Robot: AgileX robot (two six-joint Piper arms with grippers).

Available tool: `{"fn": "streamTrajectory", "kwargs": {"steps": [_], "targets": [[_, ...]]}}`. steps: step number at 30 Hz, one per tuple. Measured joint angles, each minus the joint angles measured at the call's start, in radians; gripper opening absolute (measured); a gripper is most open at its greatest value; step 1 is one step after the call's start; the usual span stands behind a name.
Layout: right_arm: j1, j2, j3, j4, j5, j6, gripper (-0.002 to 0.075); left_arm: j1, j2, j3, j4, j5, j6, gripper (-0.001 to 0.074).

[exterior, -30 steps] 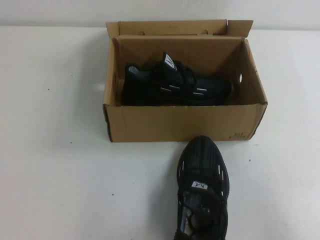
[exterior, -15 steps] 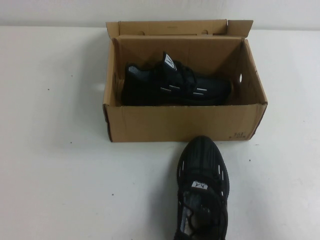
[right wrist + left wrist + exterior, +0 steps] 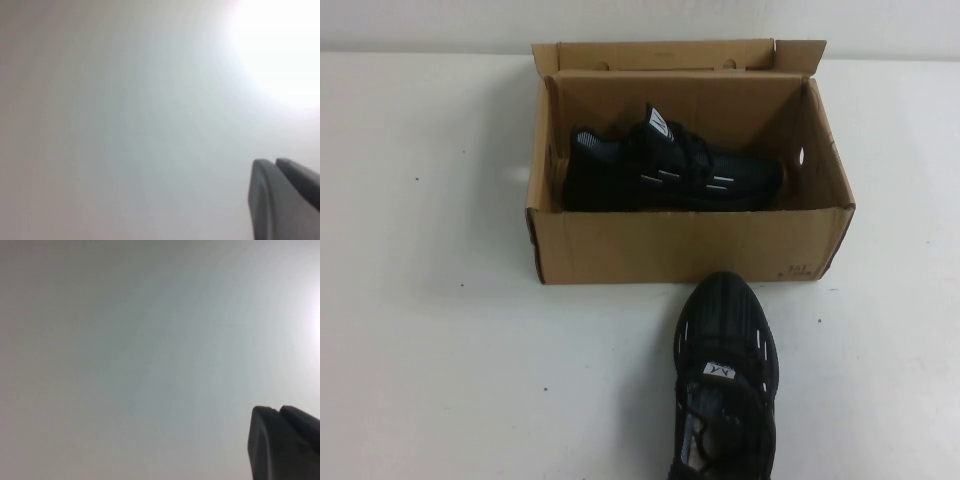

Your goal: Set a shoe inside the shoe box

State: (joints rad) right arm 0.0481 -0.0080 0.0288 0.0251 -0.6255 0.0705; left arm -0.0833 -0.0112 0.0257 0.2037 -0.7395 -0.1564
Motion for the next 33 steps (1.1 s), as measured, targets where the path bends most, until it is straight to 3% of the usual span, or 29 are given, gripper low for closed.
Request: {"fn": "streamTrajectory", "kwargs": {"steps": [4,9,17,21,25,33], "targets": [[0.0,-0.002,-0.011,0.0,-0.184,0.044,-0.0018,0.0,-0.003,-0.002,0.0,-0.245,-0.02,-0.0004],[0.0,-0.007,-0.158,0.0,-0.133,0.118,-0.0018,0.0,-0.003,-0.144,0.0,-0.22,-0.022,-0.0004],[0.0,0.04,-0.511,0.0,0.346,0.179,-0.0018,0.0,0.016,-0.532,-0.022,0.246,-0.022,-0.0004],[0.0,0.169,-0.625,0.0,0.562,0.282,-0.0018,0.0,0.116,-0.661,-0.143,0.469,-0.024,-0.0004],[0.0,0.307,-0.66,0.031,0.793,0.366,-0.0018,0.0,0.2,-0.679,-0.246,0.683,-0.023,-0.0004],[0.0,0.491,-0.66,0.036,1.21,0.388,-0.0018,0.0,0.236,-0.618,-0.204,1.131,0.014,-0.0004]]}}
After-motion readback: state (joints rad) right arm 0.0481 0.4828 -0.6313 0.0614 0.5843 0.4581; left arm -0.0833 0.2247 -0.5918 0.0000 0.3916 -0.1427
